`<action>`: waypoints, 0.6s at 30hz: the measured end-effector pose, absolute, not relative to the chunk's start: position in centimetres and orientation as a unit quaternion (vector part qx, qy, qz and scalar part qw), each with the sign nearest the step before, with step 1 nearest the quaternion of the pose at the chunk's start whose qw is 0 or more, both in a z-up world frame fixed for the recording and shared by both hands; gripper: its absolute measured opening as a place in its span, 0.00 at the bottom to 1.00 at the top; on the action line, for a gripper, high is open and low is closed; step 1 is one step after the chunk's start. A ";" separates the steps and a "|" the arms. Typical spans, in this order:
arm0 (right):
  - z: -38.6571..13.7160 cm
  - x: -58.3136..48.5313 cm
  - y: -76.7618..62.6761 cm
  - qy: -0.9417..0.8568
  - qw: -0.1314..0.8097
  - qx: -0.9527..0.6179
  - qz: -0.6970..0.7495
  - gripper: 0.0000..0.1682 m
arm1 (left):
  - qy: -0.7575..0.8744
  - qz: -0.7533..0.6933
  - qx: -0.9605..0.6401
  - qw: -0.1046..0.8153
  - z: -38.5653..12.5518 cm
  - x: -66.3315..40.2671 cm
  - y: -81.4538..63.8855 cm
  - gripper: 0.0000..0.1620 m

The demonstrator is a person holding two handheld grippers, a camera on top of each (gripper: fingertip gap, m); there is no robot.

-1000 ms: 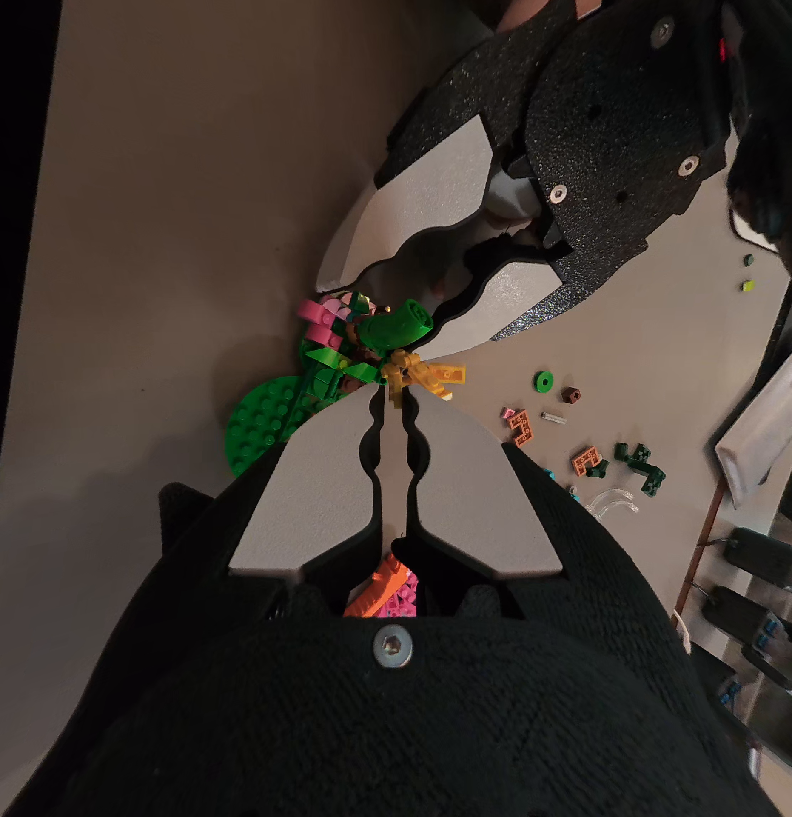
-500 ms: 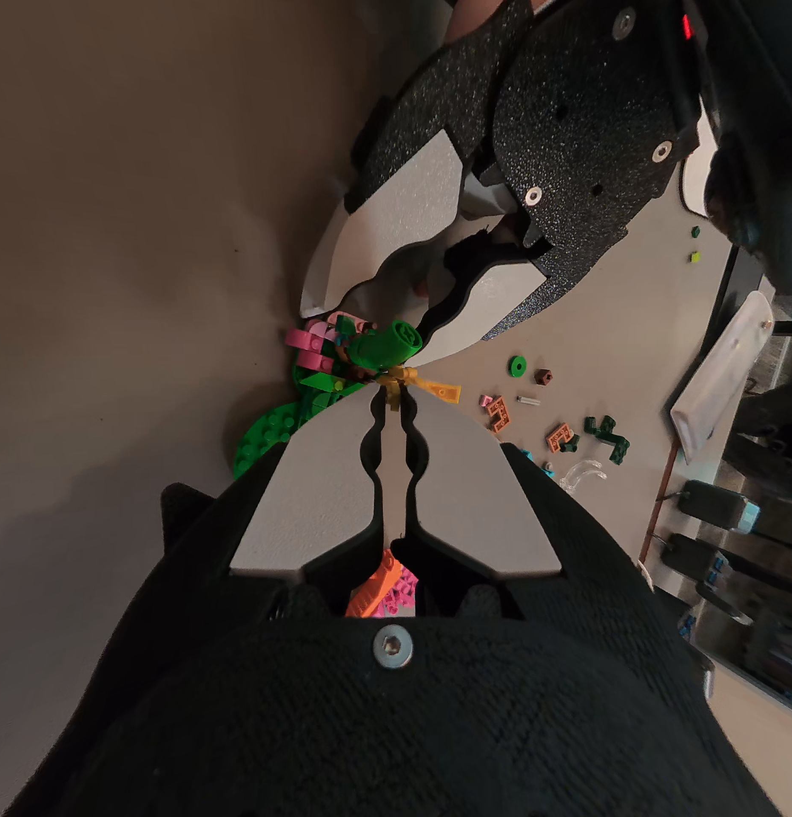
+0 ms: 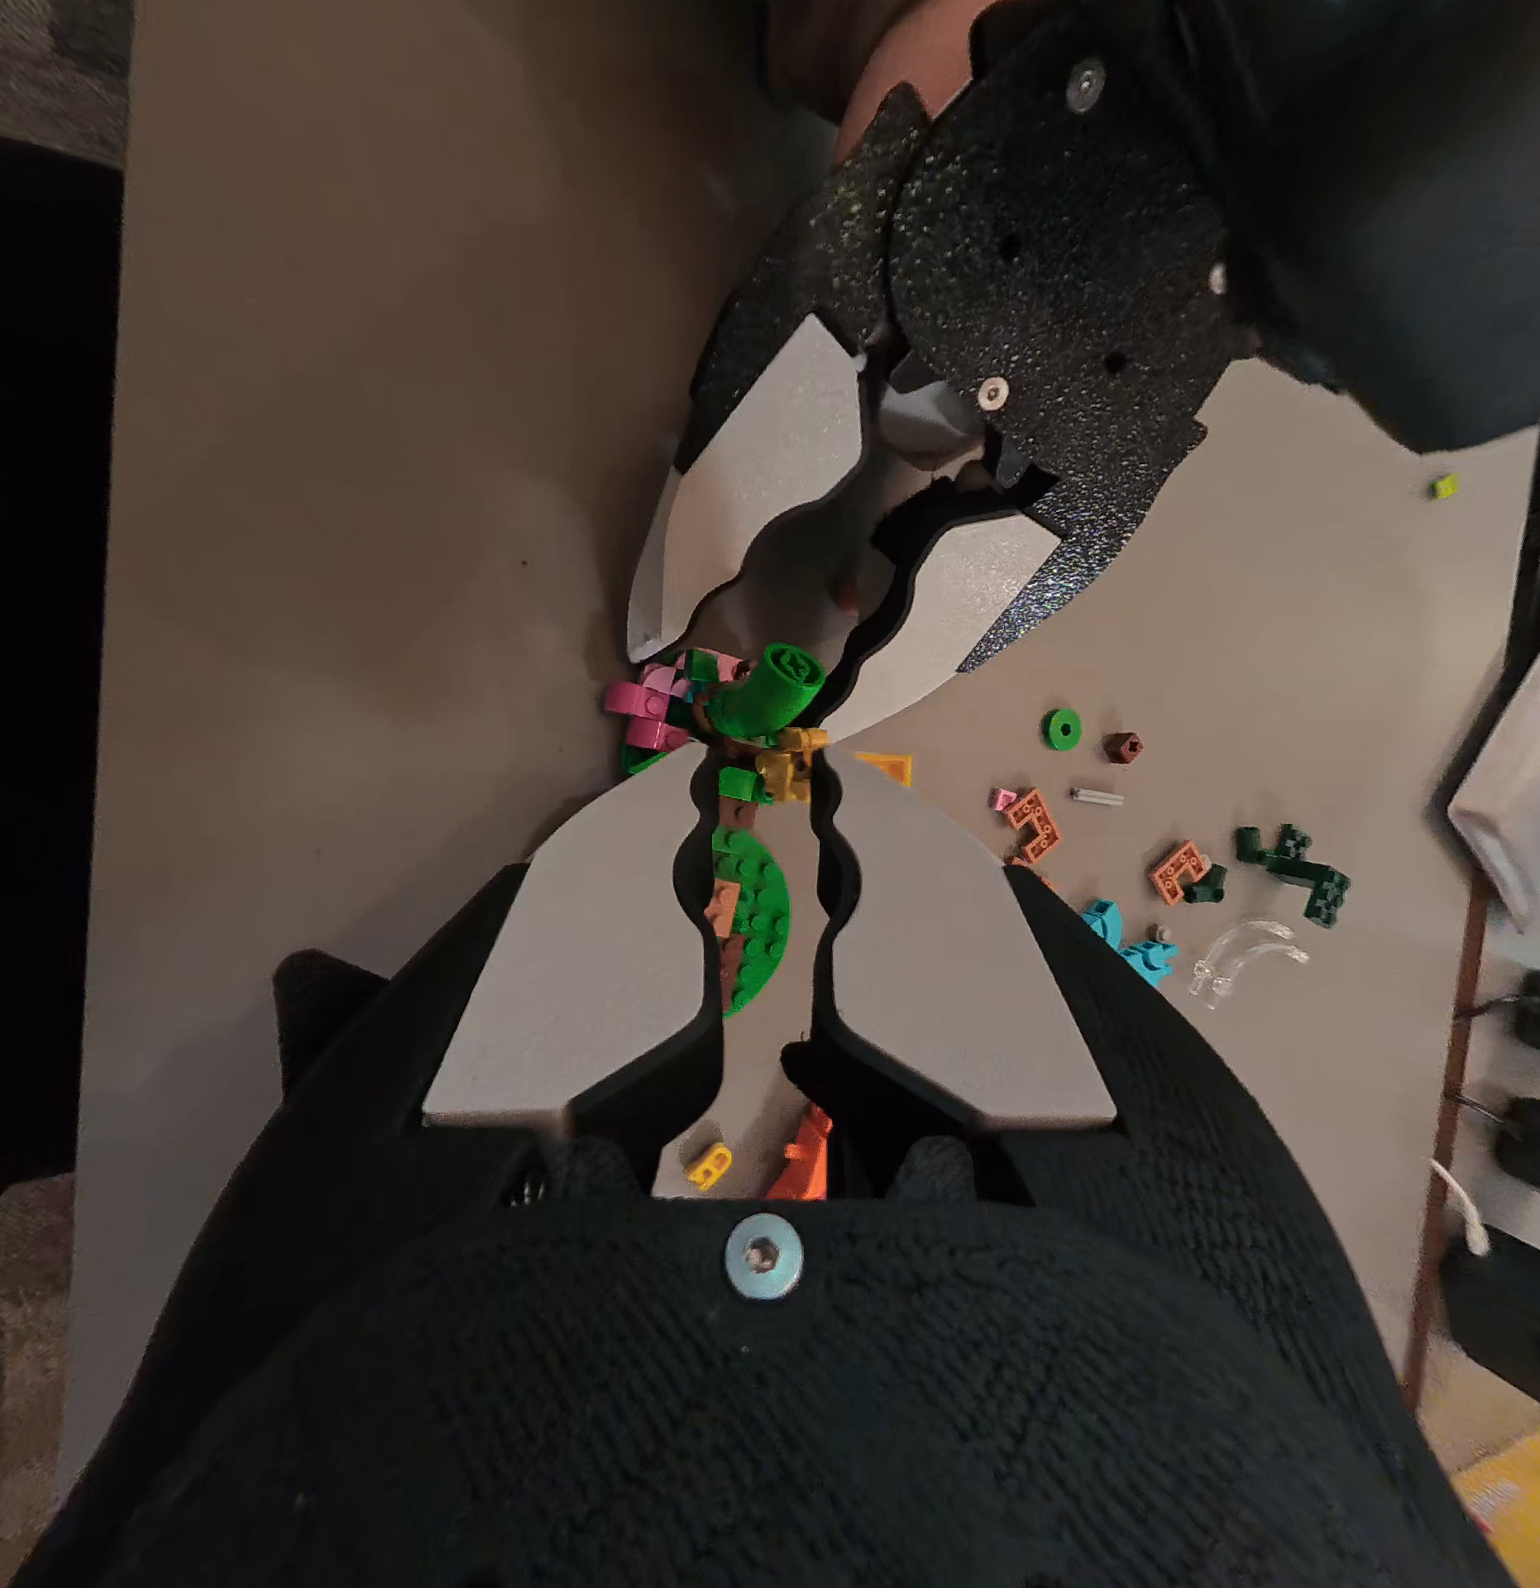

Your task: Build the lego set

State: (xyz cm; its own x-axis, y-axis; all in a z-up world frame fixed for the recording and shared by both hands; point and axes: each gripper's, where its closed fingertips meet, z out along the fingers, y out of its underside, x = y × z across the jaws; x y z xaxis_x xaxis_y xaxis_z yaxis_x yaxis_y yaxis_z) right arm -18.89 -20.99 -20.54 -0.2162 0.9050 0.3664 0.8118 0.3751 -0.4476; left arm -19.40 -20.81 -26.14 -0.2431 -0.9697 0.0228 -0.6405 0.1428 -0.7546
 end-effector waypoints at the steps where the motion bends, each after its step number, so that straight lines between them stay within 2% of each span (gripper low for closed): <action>1: -20.3 -18.9 -20.8 -0.771 0.297 -0.557 0.087 0.13 | 0.715 -0.333 -0.563 0.247 -26.1 -19.4 -20.8 0.30; 7: -20.0 -18.9 -20.0 -0.749 0.271 -0.585 0.151 0.30 | 0.715 -0.333 -0.562 0.247 -26.2 -19.4 -20.8 0.30; 18: -19.9 -18.5 -19.6 -0.753 0.221 -0.589 0.191 0.22 | 0.716 -0.333 -0.562 0.247 -26.2 -19.4 -20.8 0.30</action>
State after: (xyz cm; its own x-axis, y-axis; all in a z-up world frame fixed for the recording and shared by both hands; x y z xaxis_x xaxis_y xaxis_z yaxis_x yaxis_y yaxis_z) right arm -18.50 -19.55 -19.94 -0.2079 0.9722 0.1080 0.8039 0.2327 -0.5473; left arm -19.39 -20.80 -26.17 -0.2474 -0.9687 0.0202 -0.6404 0.1478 -0.7537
